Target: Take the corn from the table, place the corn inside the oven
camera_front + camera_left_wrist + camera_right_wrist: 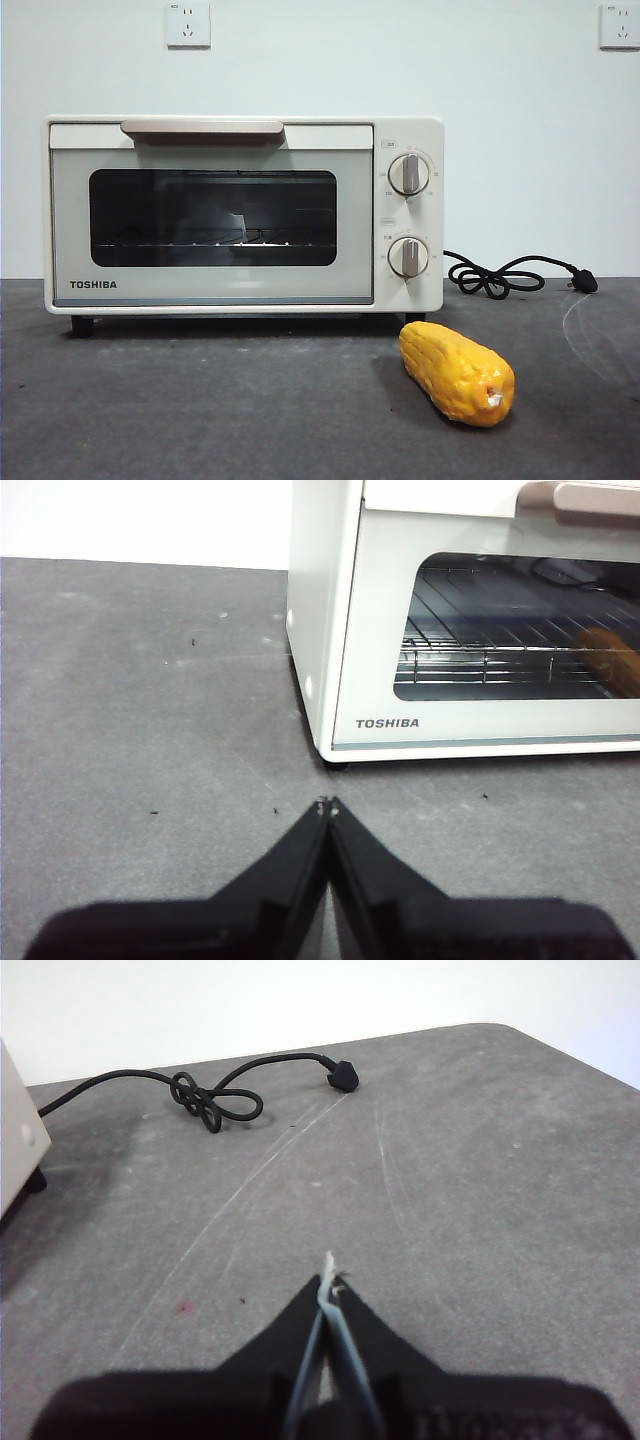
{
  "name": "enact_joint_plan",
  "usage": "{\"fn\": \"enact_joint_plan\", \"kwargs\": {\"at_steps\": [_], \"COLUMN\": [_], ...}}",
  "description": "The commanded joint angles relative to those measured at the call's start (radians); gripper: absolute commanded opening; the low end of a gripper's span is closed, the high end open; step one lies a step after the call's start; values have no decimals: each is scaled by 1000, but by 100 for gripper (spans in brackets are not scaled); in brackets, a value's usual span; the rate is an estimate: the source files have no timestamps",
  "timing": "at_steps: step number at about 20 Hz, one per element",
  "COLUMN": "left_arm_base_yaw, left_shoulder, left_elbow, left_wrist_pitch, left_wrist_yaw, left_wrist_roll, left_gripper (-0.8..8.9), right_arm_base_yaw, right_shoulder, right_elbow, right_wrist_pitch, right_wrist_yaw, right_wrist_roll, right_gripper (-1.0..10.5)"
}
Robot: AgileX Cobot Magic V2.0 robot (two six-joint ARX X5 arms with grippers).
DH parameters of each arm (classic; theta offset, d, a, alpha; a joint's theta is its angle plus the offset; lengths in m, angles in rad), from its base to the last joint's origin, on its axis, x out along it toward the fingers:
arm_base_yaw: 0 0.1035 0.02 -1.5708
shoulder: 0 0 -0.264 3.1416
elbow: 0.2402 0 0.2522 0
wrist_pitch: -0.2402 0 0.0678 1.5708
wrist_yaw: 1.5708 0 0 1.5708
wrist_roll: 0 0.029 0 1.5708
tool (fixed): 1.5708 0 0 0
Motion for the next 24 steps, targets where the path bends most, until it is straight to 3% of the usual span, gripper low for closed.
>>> {"fn": "enact_joint_plan", "kwargs": {"at_steps": [1, 6, 9, 11, 14, 24], "left_arm_base_yaw": [3, 3, 3, 3, 3, 3], "left_shoulder": [0, 0, 0, 0, 0, 0], "left_elbow": [-8, -8, -8, -8, -8, 3], "left_wrist_pitch": [10, 38, 51, 50, 42, 53], "left_wrist_yaw": [0, 8, 21, 32, 81, 419], "left_wrist_roll": [13, 11, -34, -106, -166, -212], "left_gripper": [-4, -4, -3, -4, -4, -4], "right_arm_base_yaw": [0, 0, 0, 1, 1, 1], "right_shoulder": [-1, -1, -1, -1, -1, -1], "right_elbow": [-9, -10, -10, -9, -9, -8], "right_wrist_pitch": [8, 8, 8, 10, 15, 23], "right_wrist_yaw": [0, -1, -20, -45, -87, -253], "right_wrist_roll": [11, 64, 218, 340, 444, 531], "right_gripper": [0, 0, 0, 0, 0, 2]}}
